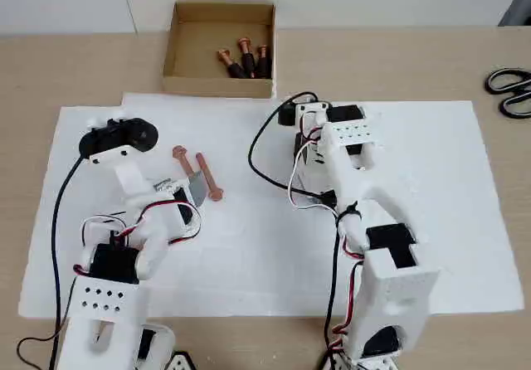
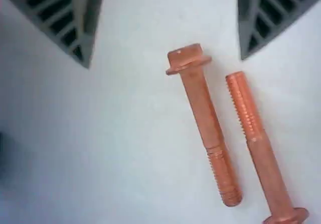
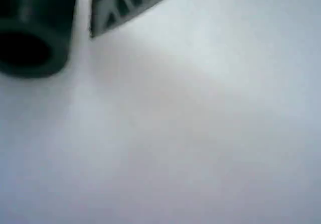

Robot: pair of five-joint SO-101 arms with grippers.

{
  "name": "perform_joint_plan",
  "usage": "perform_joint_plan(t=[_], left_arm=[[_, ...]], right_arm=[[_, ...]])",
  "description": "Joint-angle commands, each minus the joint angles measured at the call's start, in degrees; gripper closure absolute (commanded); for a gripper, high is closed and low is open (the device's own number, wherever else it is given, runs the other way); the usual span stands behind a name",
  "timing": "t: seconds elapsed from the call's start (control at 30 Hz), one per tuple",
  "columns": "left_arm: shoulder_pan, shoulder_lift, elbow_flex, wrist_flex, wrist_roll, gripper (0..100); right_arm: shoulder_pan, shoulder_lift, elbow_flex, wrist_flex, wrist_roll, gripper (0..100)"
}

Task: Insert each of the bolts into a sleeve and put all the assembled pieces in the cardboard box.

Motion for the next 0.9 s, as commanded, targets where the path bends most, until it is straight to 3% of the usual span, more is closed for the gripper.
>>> perform_joint_plan(t=[0.0, 0.2, 0.3, 0.43, 0.87], left_arm=[[-0.09, -1.14, -0.22, 0.0, 0.35, 82], [-0.09, -1.14, -0.13, 0.09, 0.35, 82], [-0.09, -1.14, -0.13, 0.18, 0.35, 82], [-0.09, -1.14, -0.48, 0.26, 0.35, 82], [0.0, 1.14, -14.2, 8.18, -0.97, 82]], right_arm=[[0.04, 0.75, -2.11, -1.27, -0.26, 86.2], [0.13, 3.21, -2.11, -3.12, -0.26, 87.2], [0.13, 3.3, -2.11, -3.12, -0.18, 99.1], [0.13, 1.27, -2.2, -1.71, 1.58, 99.5], [0.31, -23.08, -2.2, 10.24, 3.69, 99.5]])
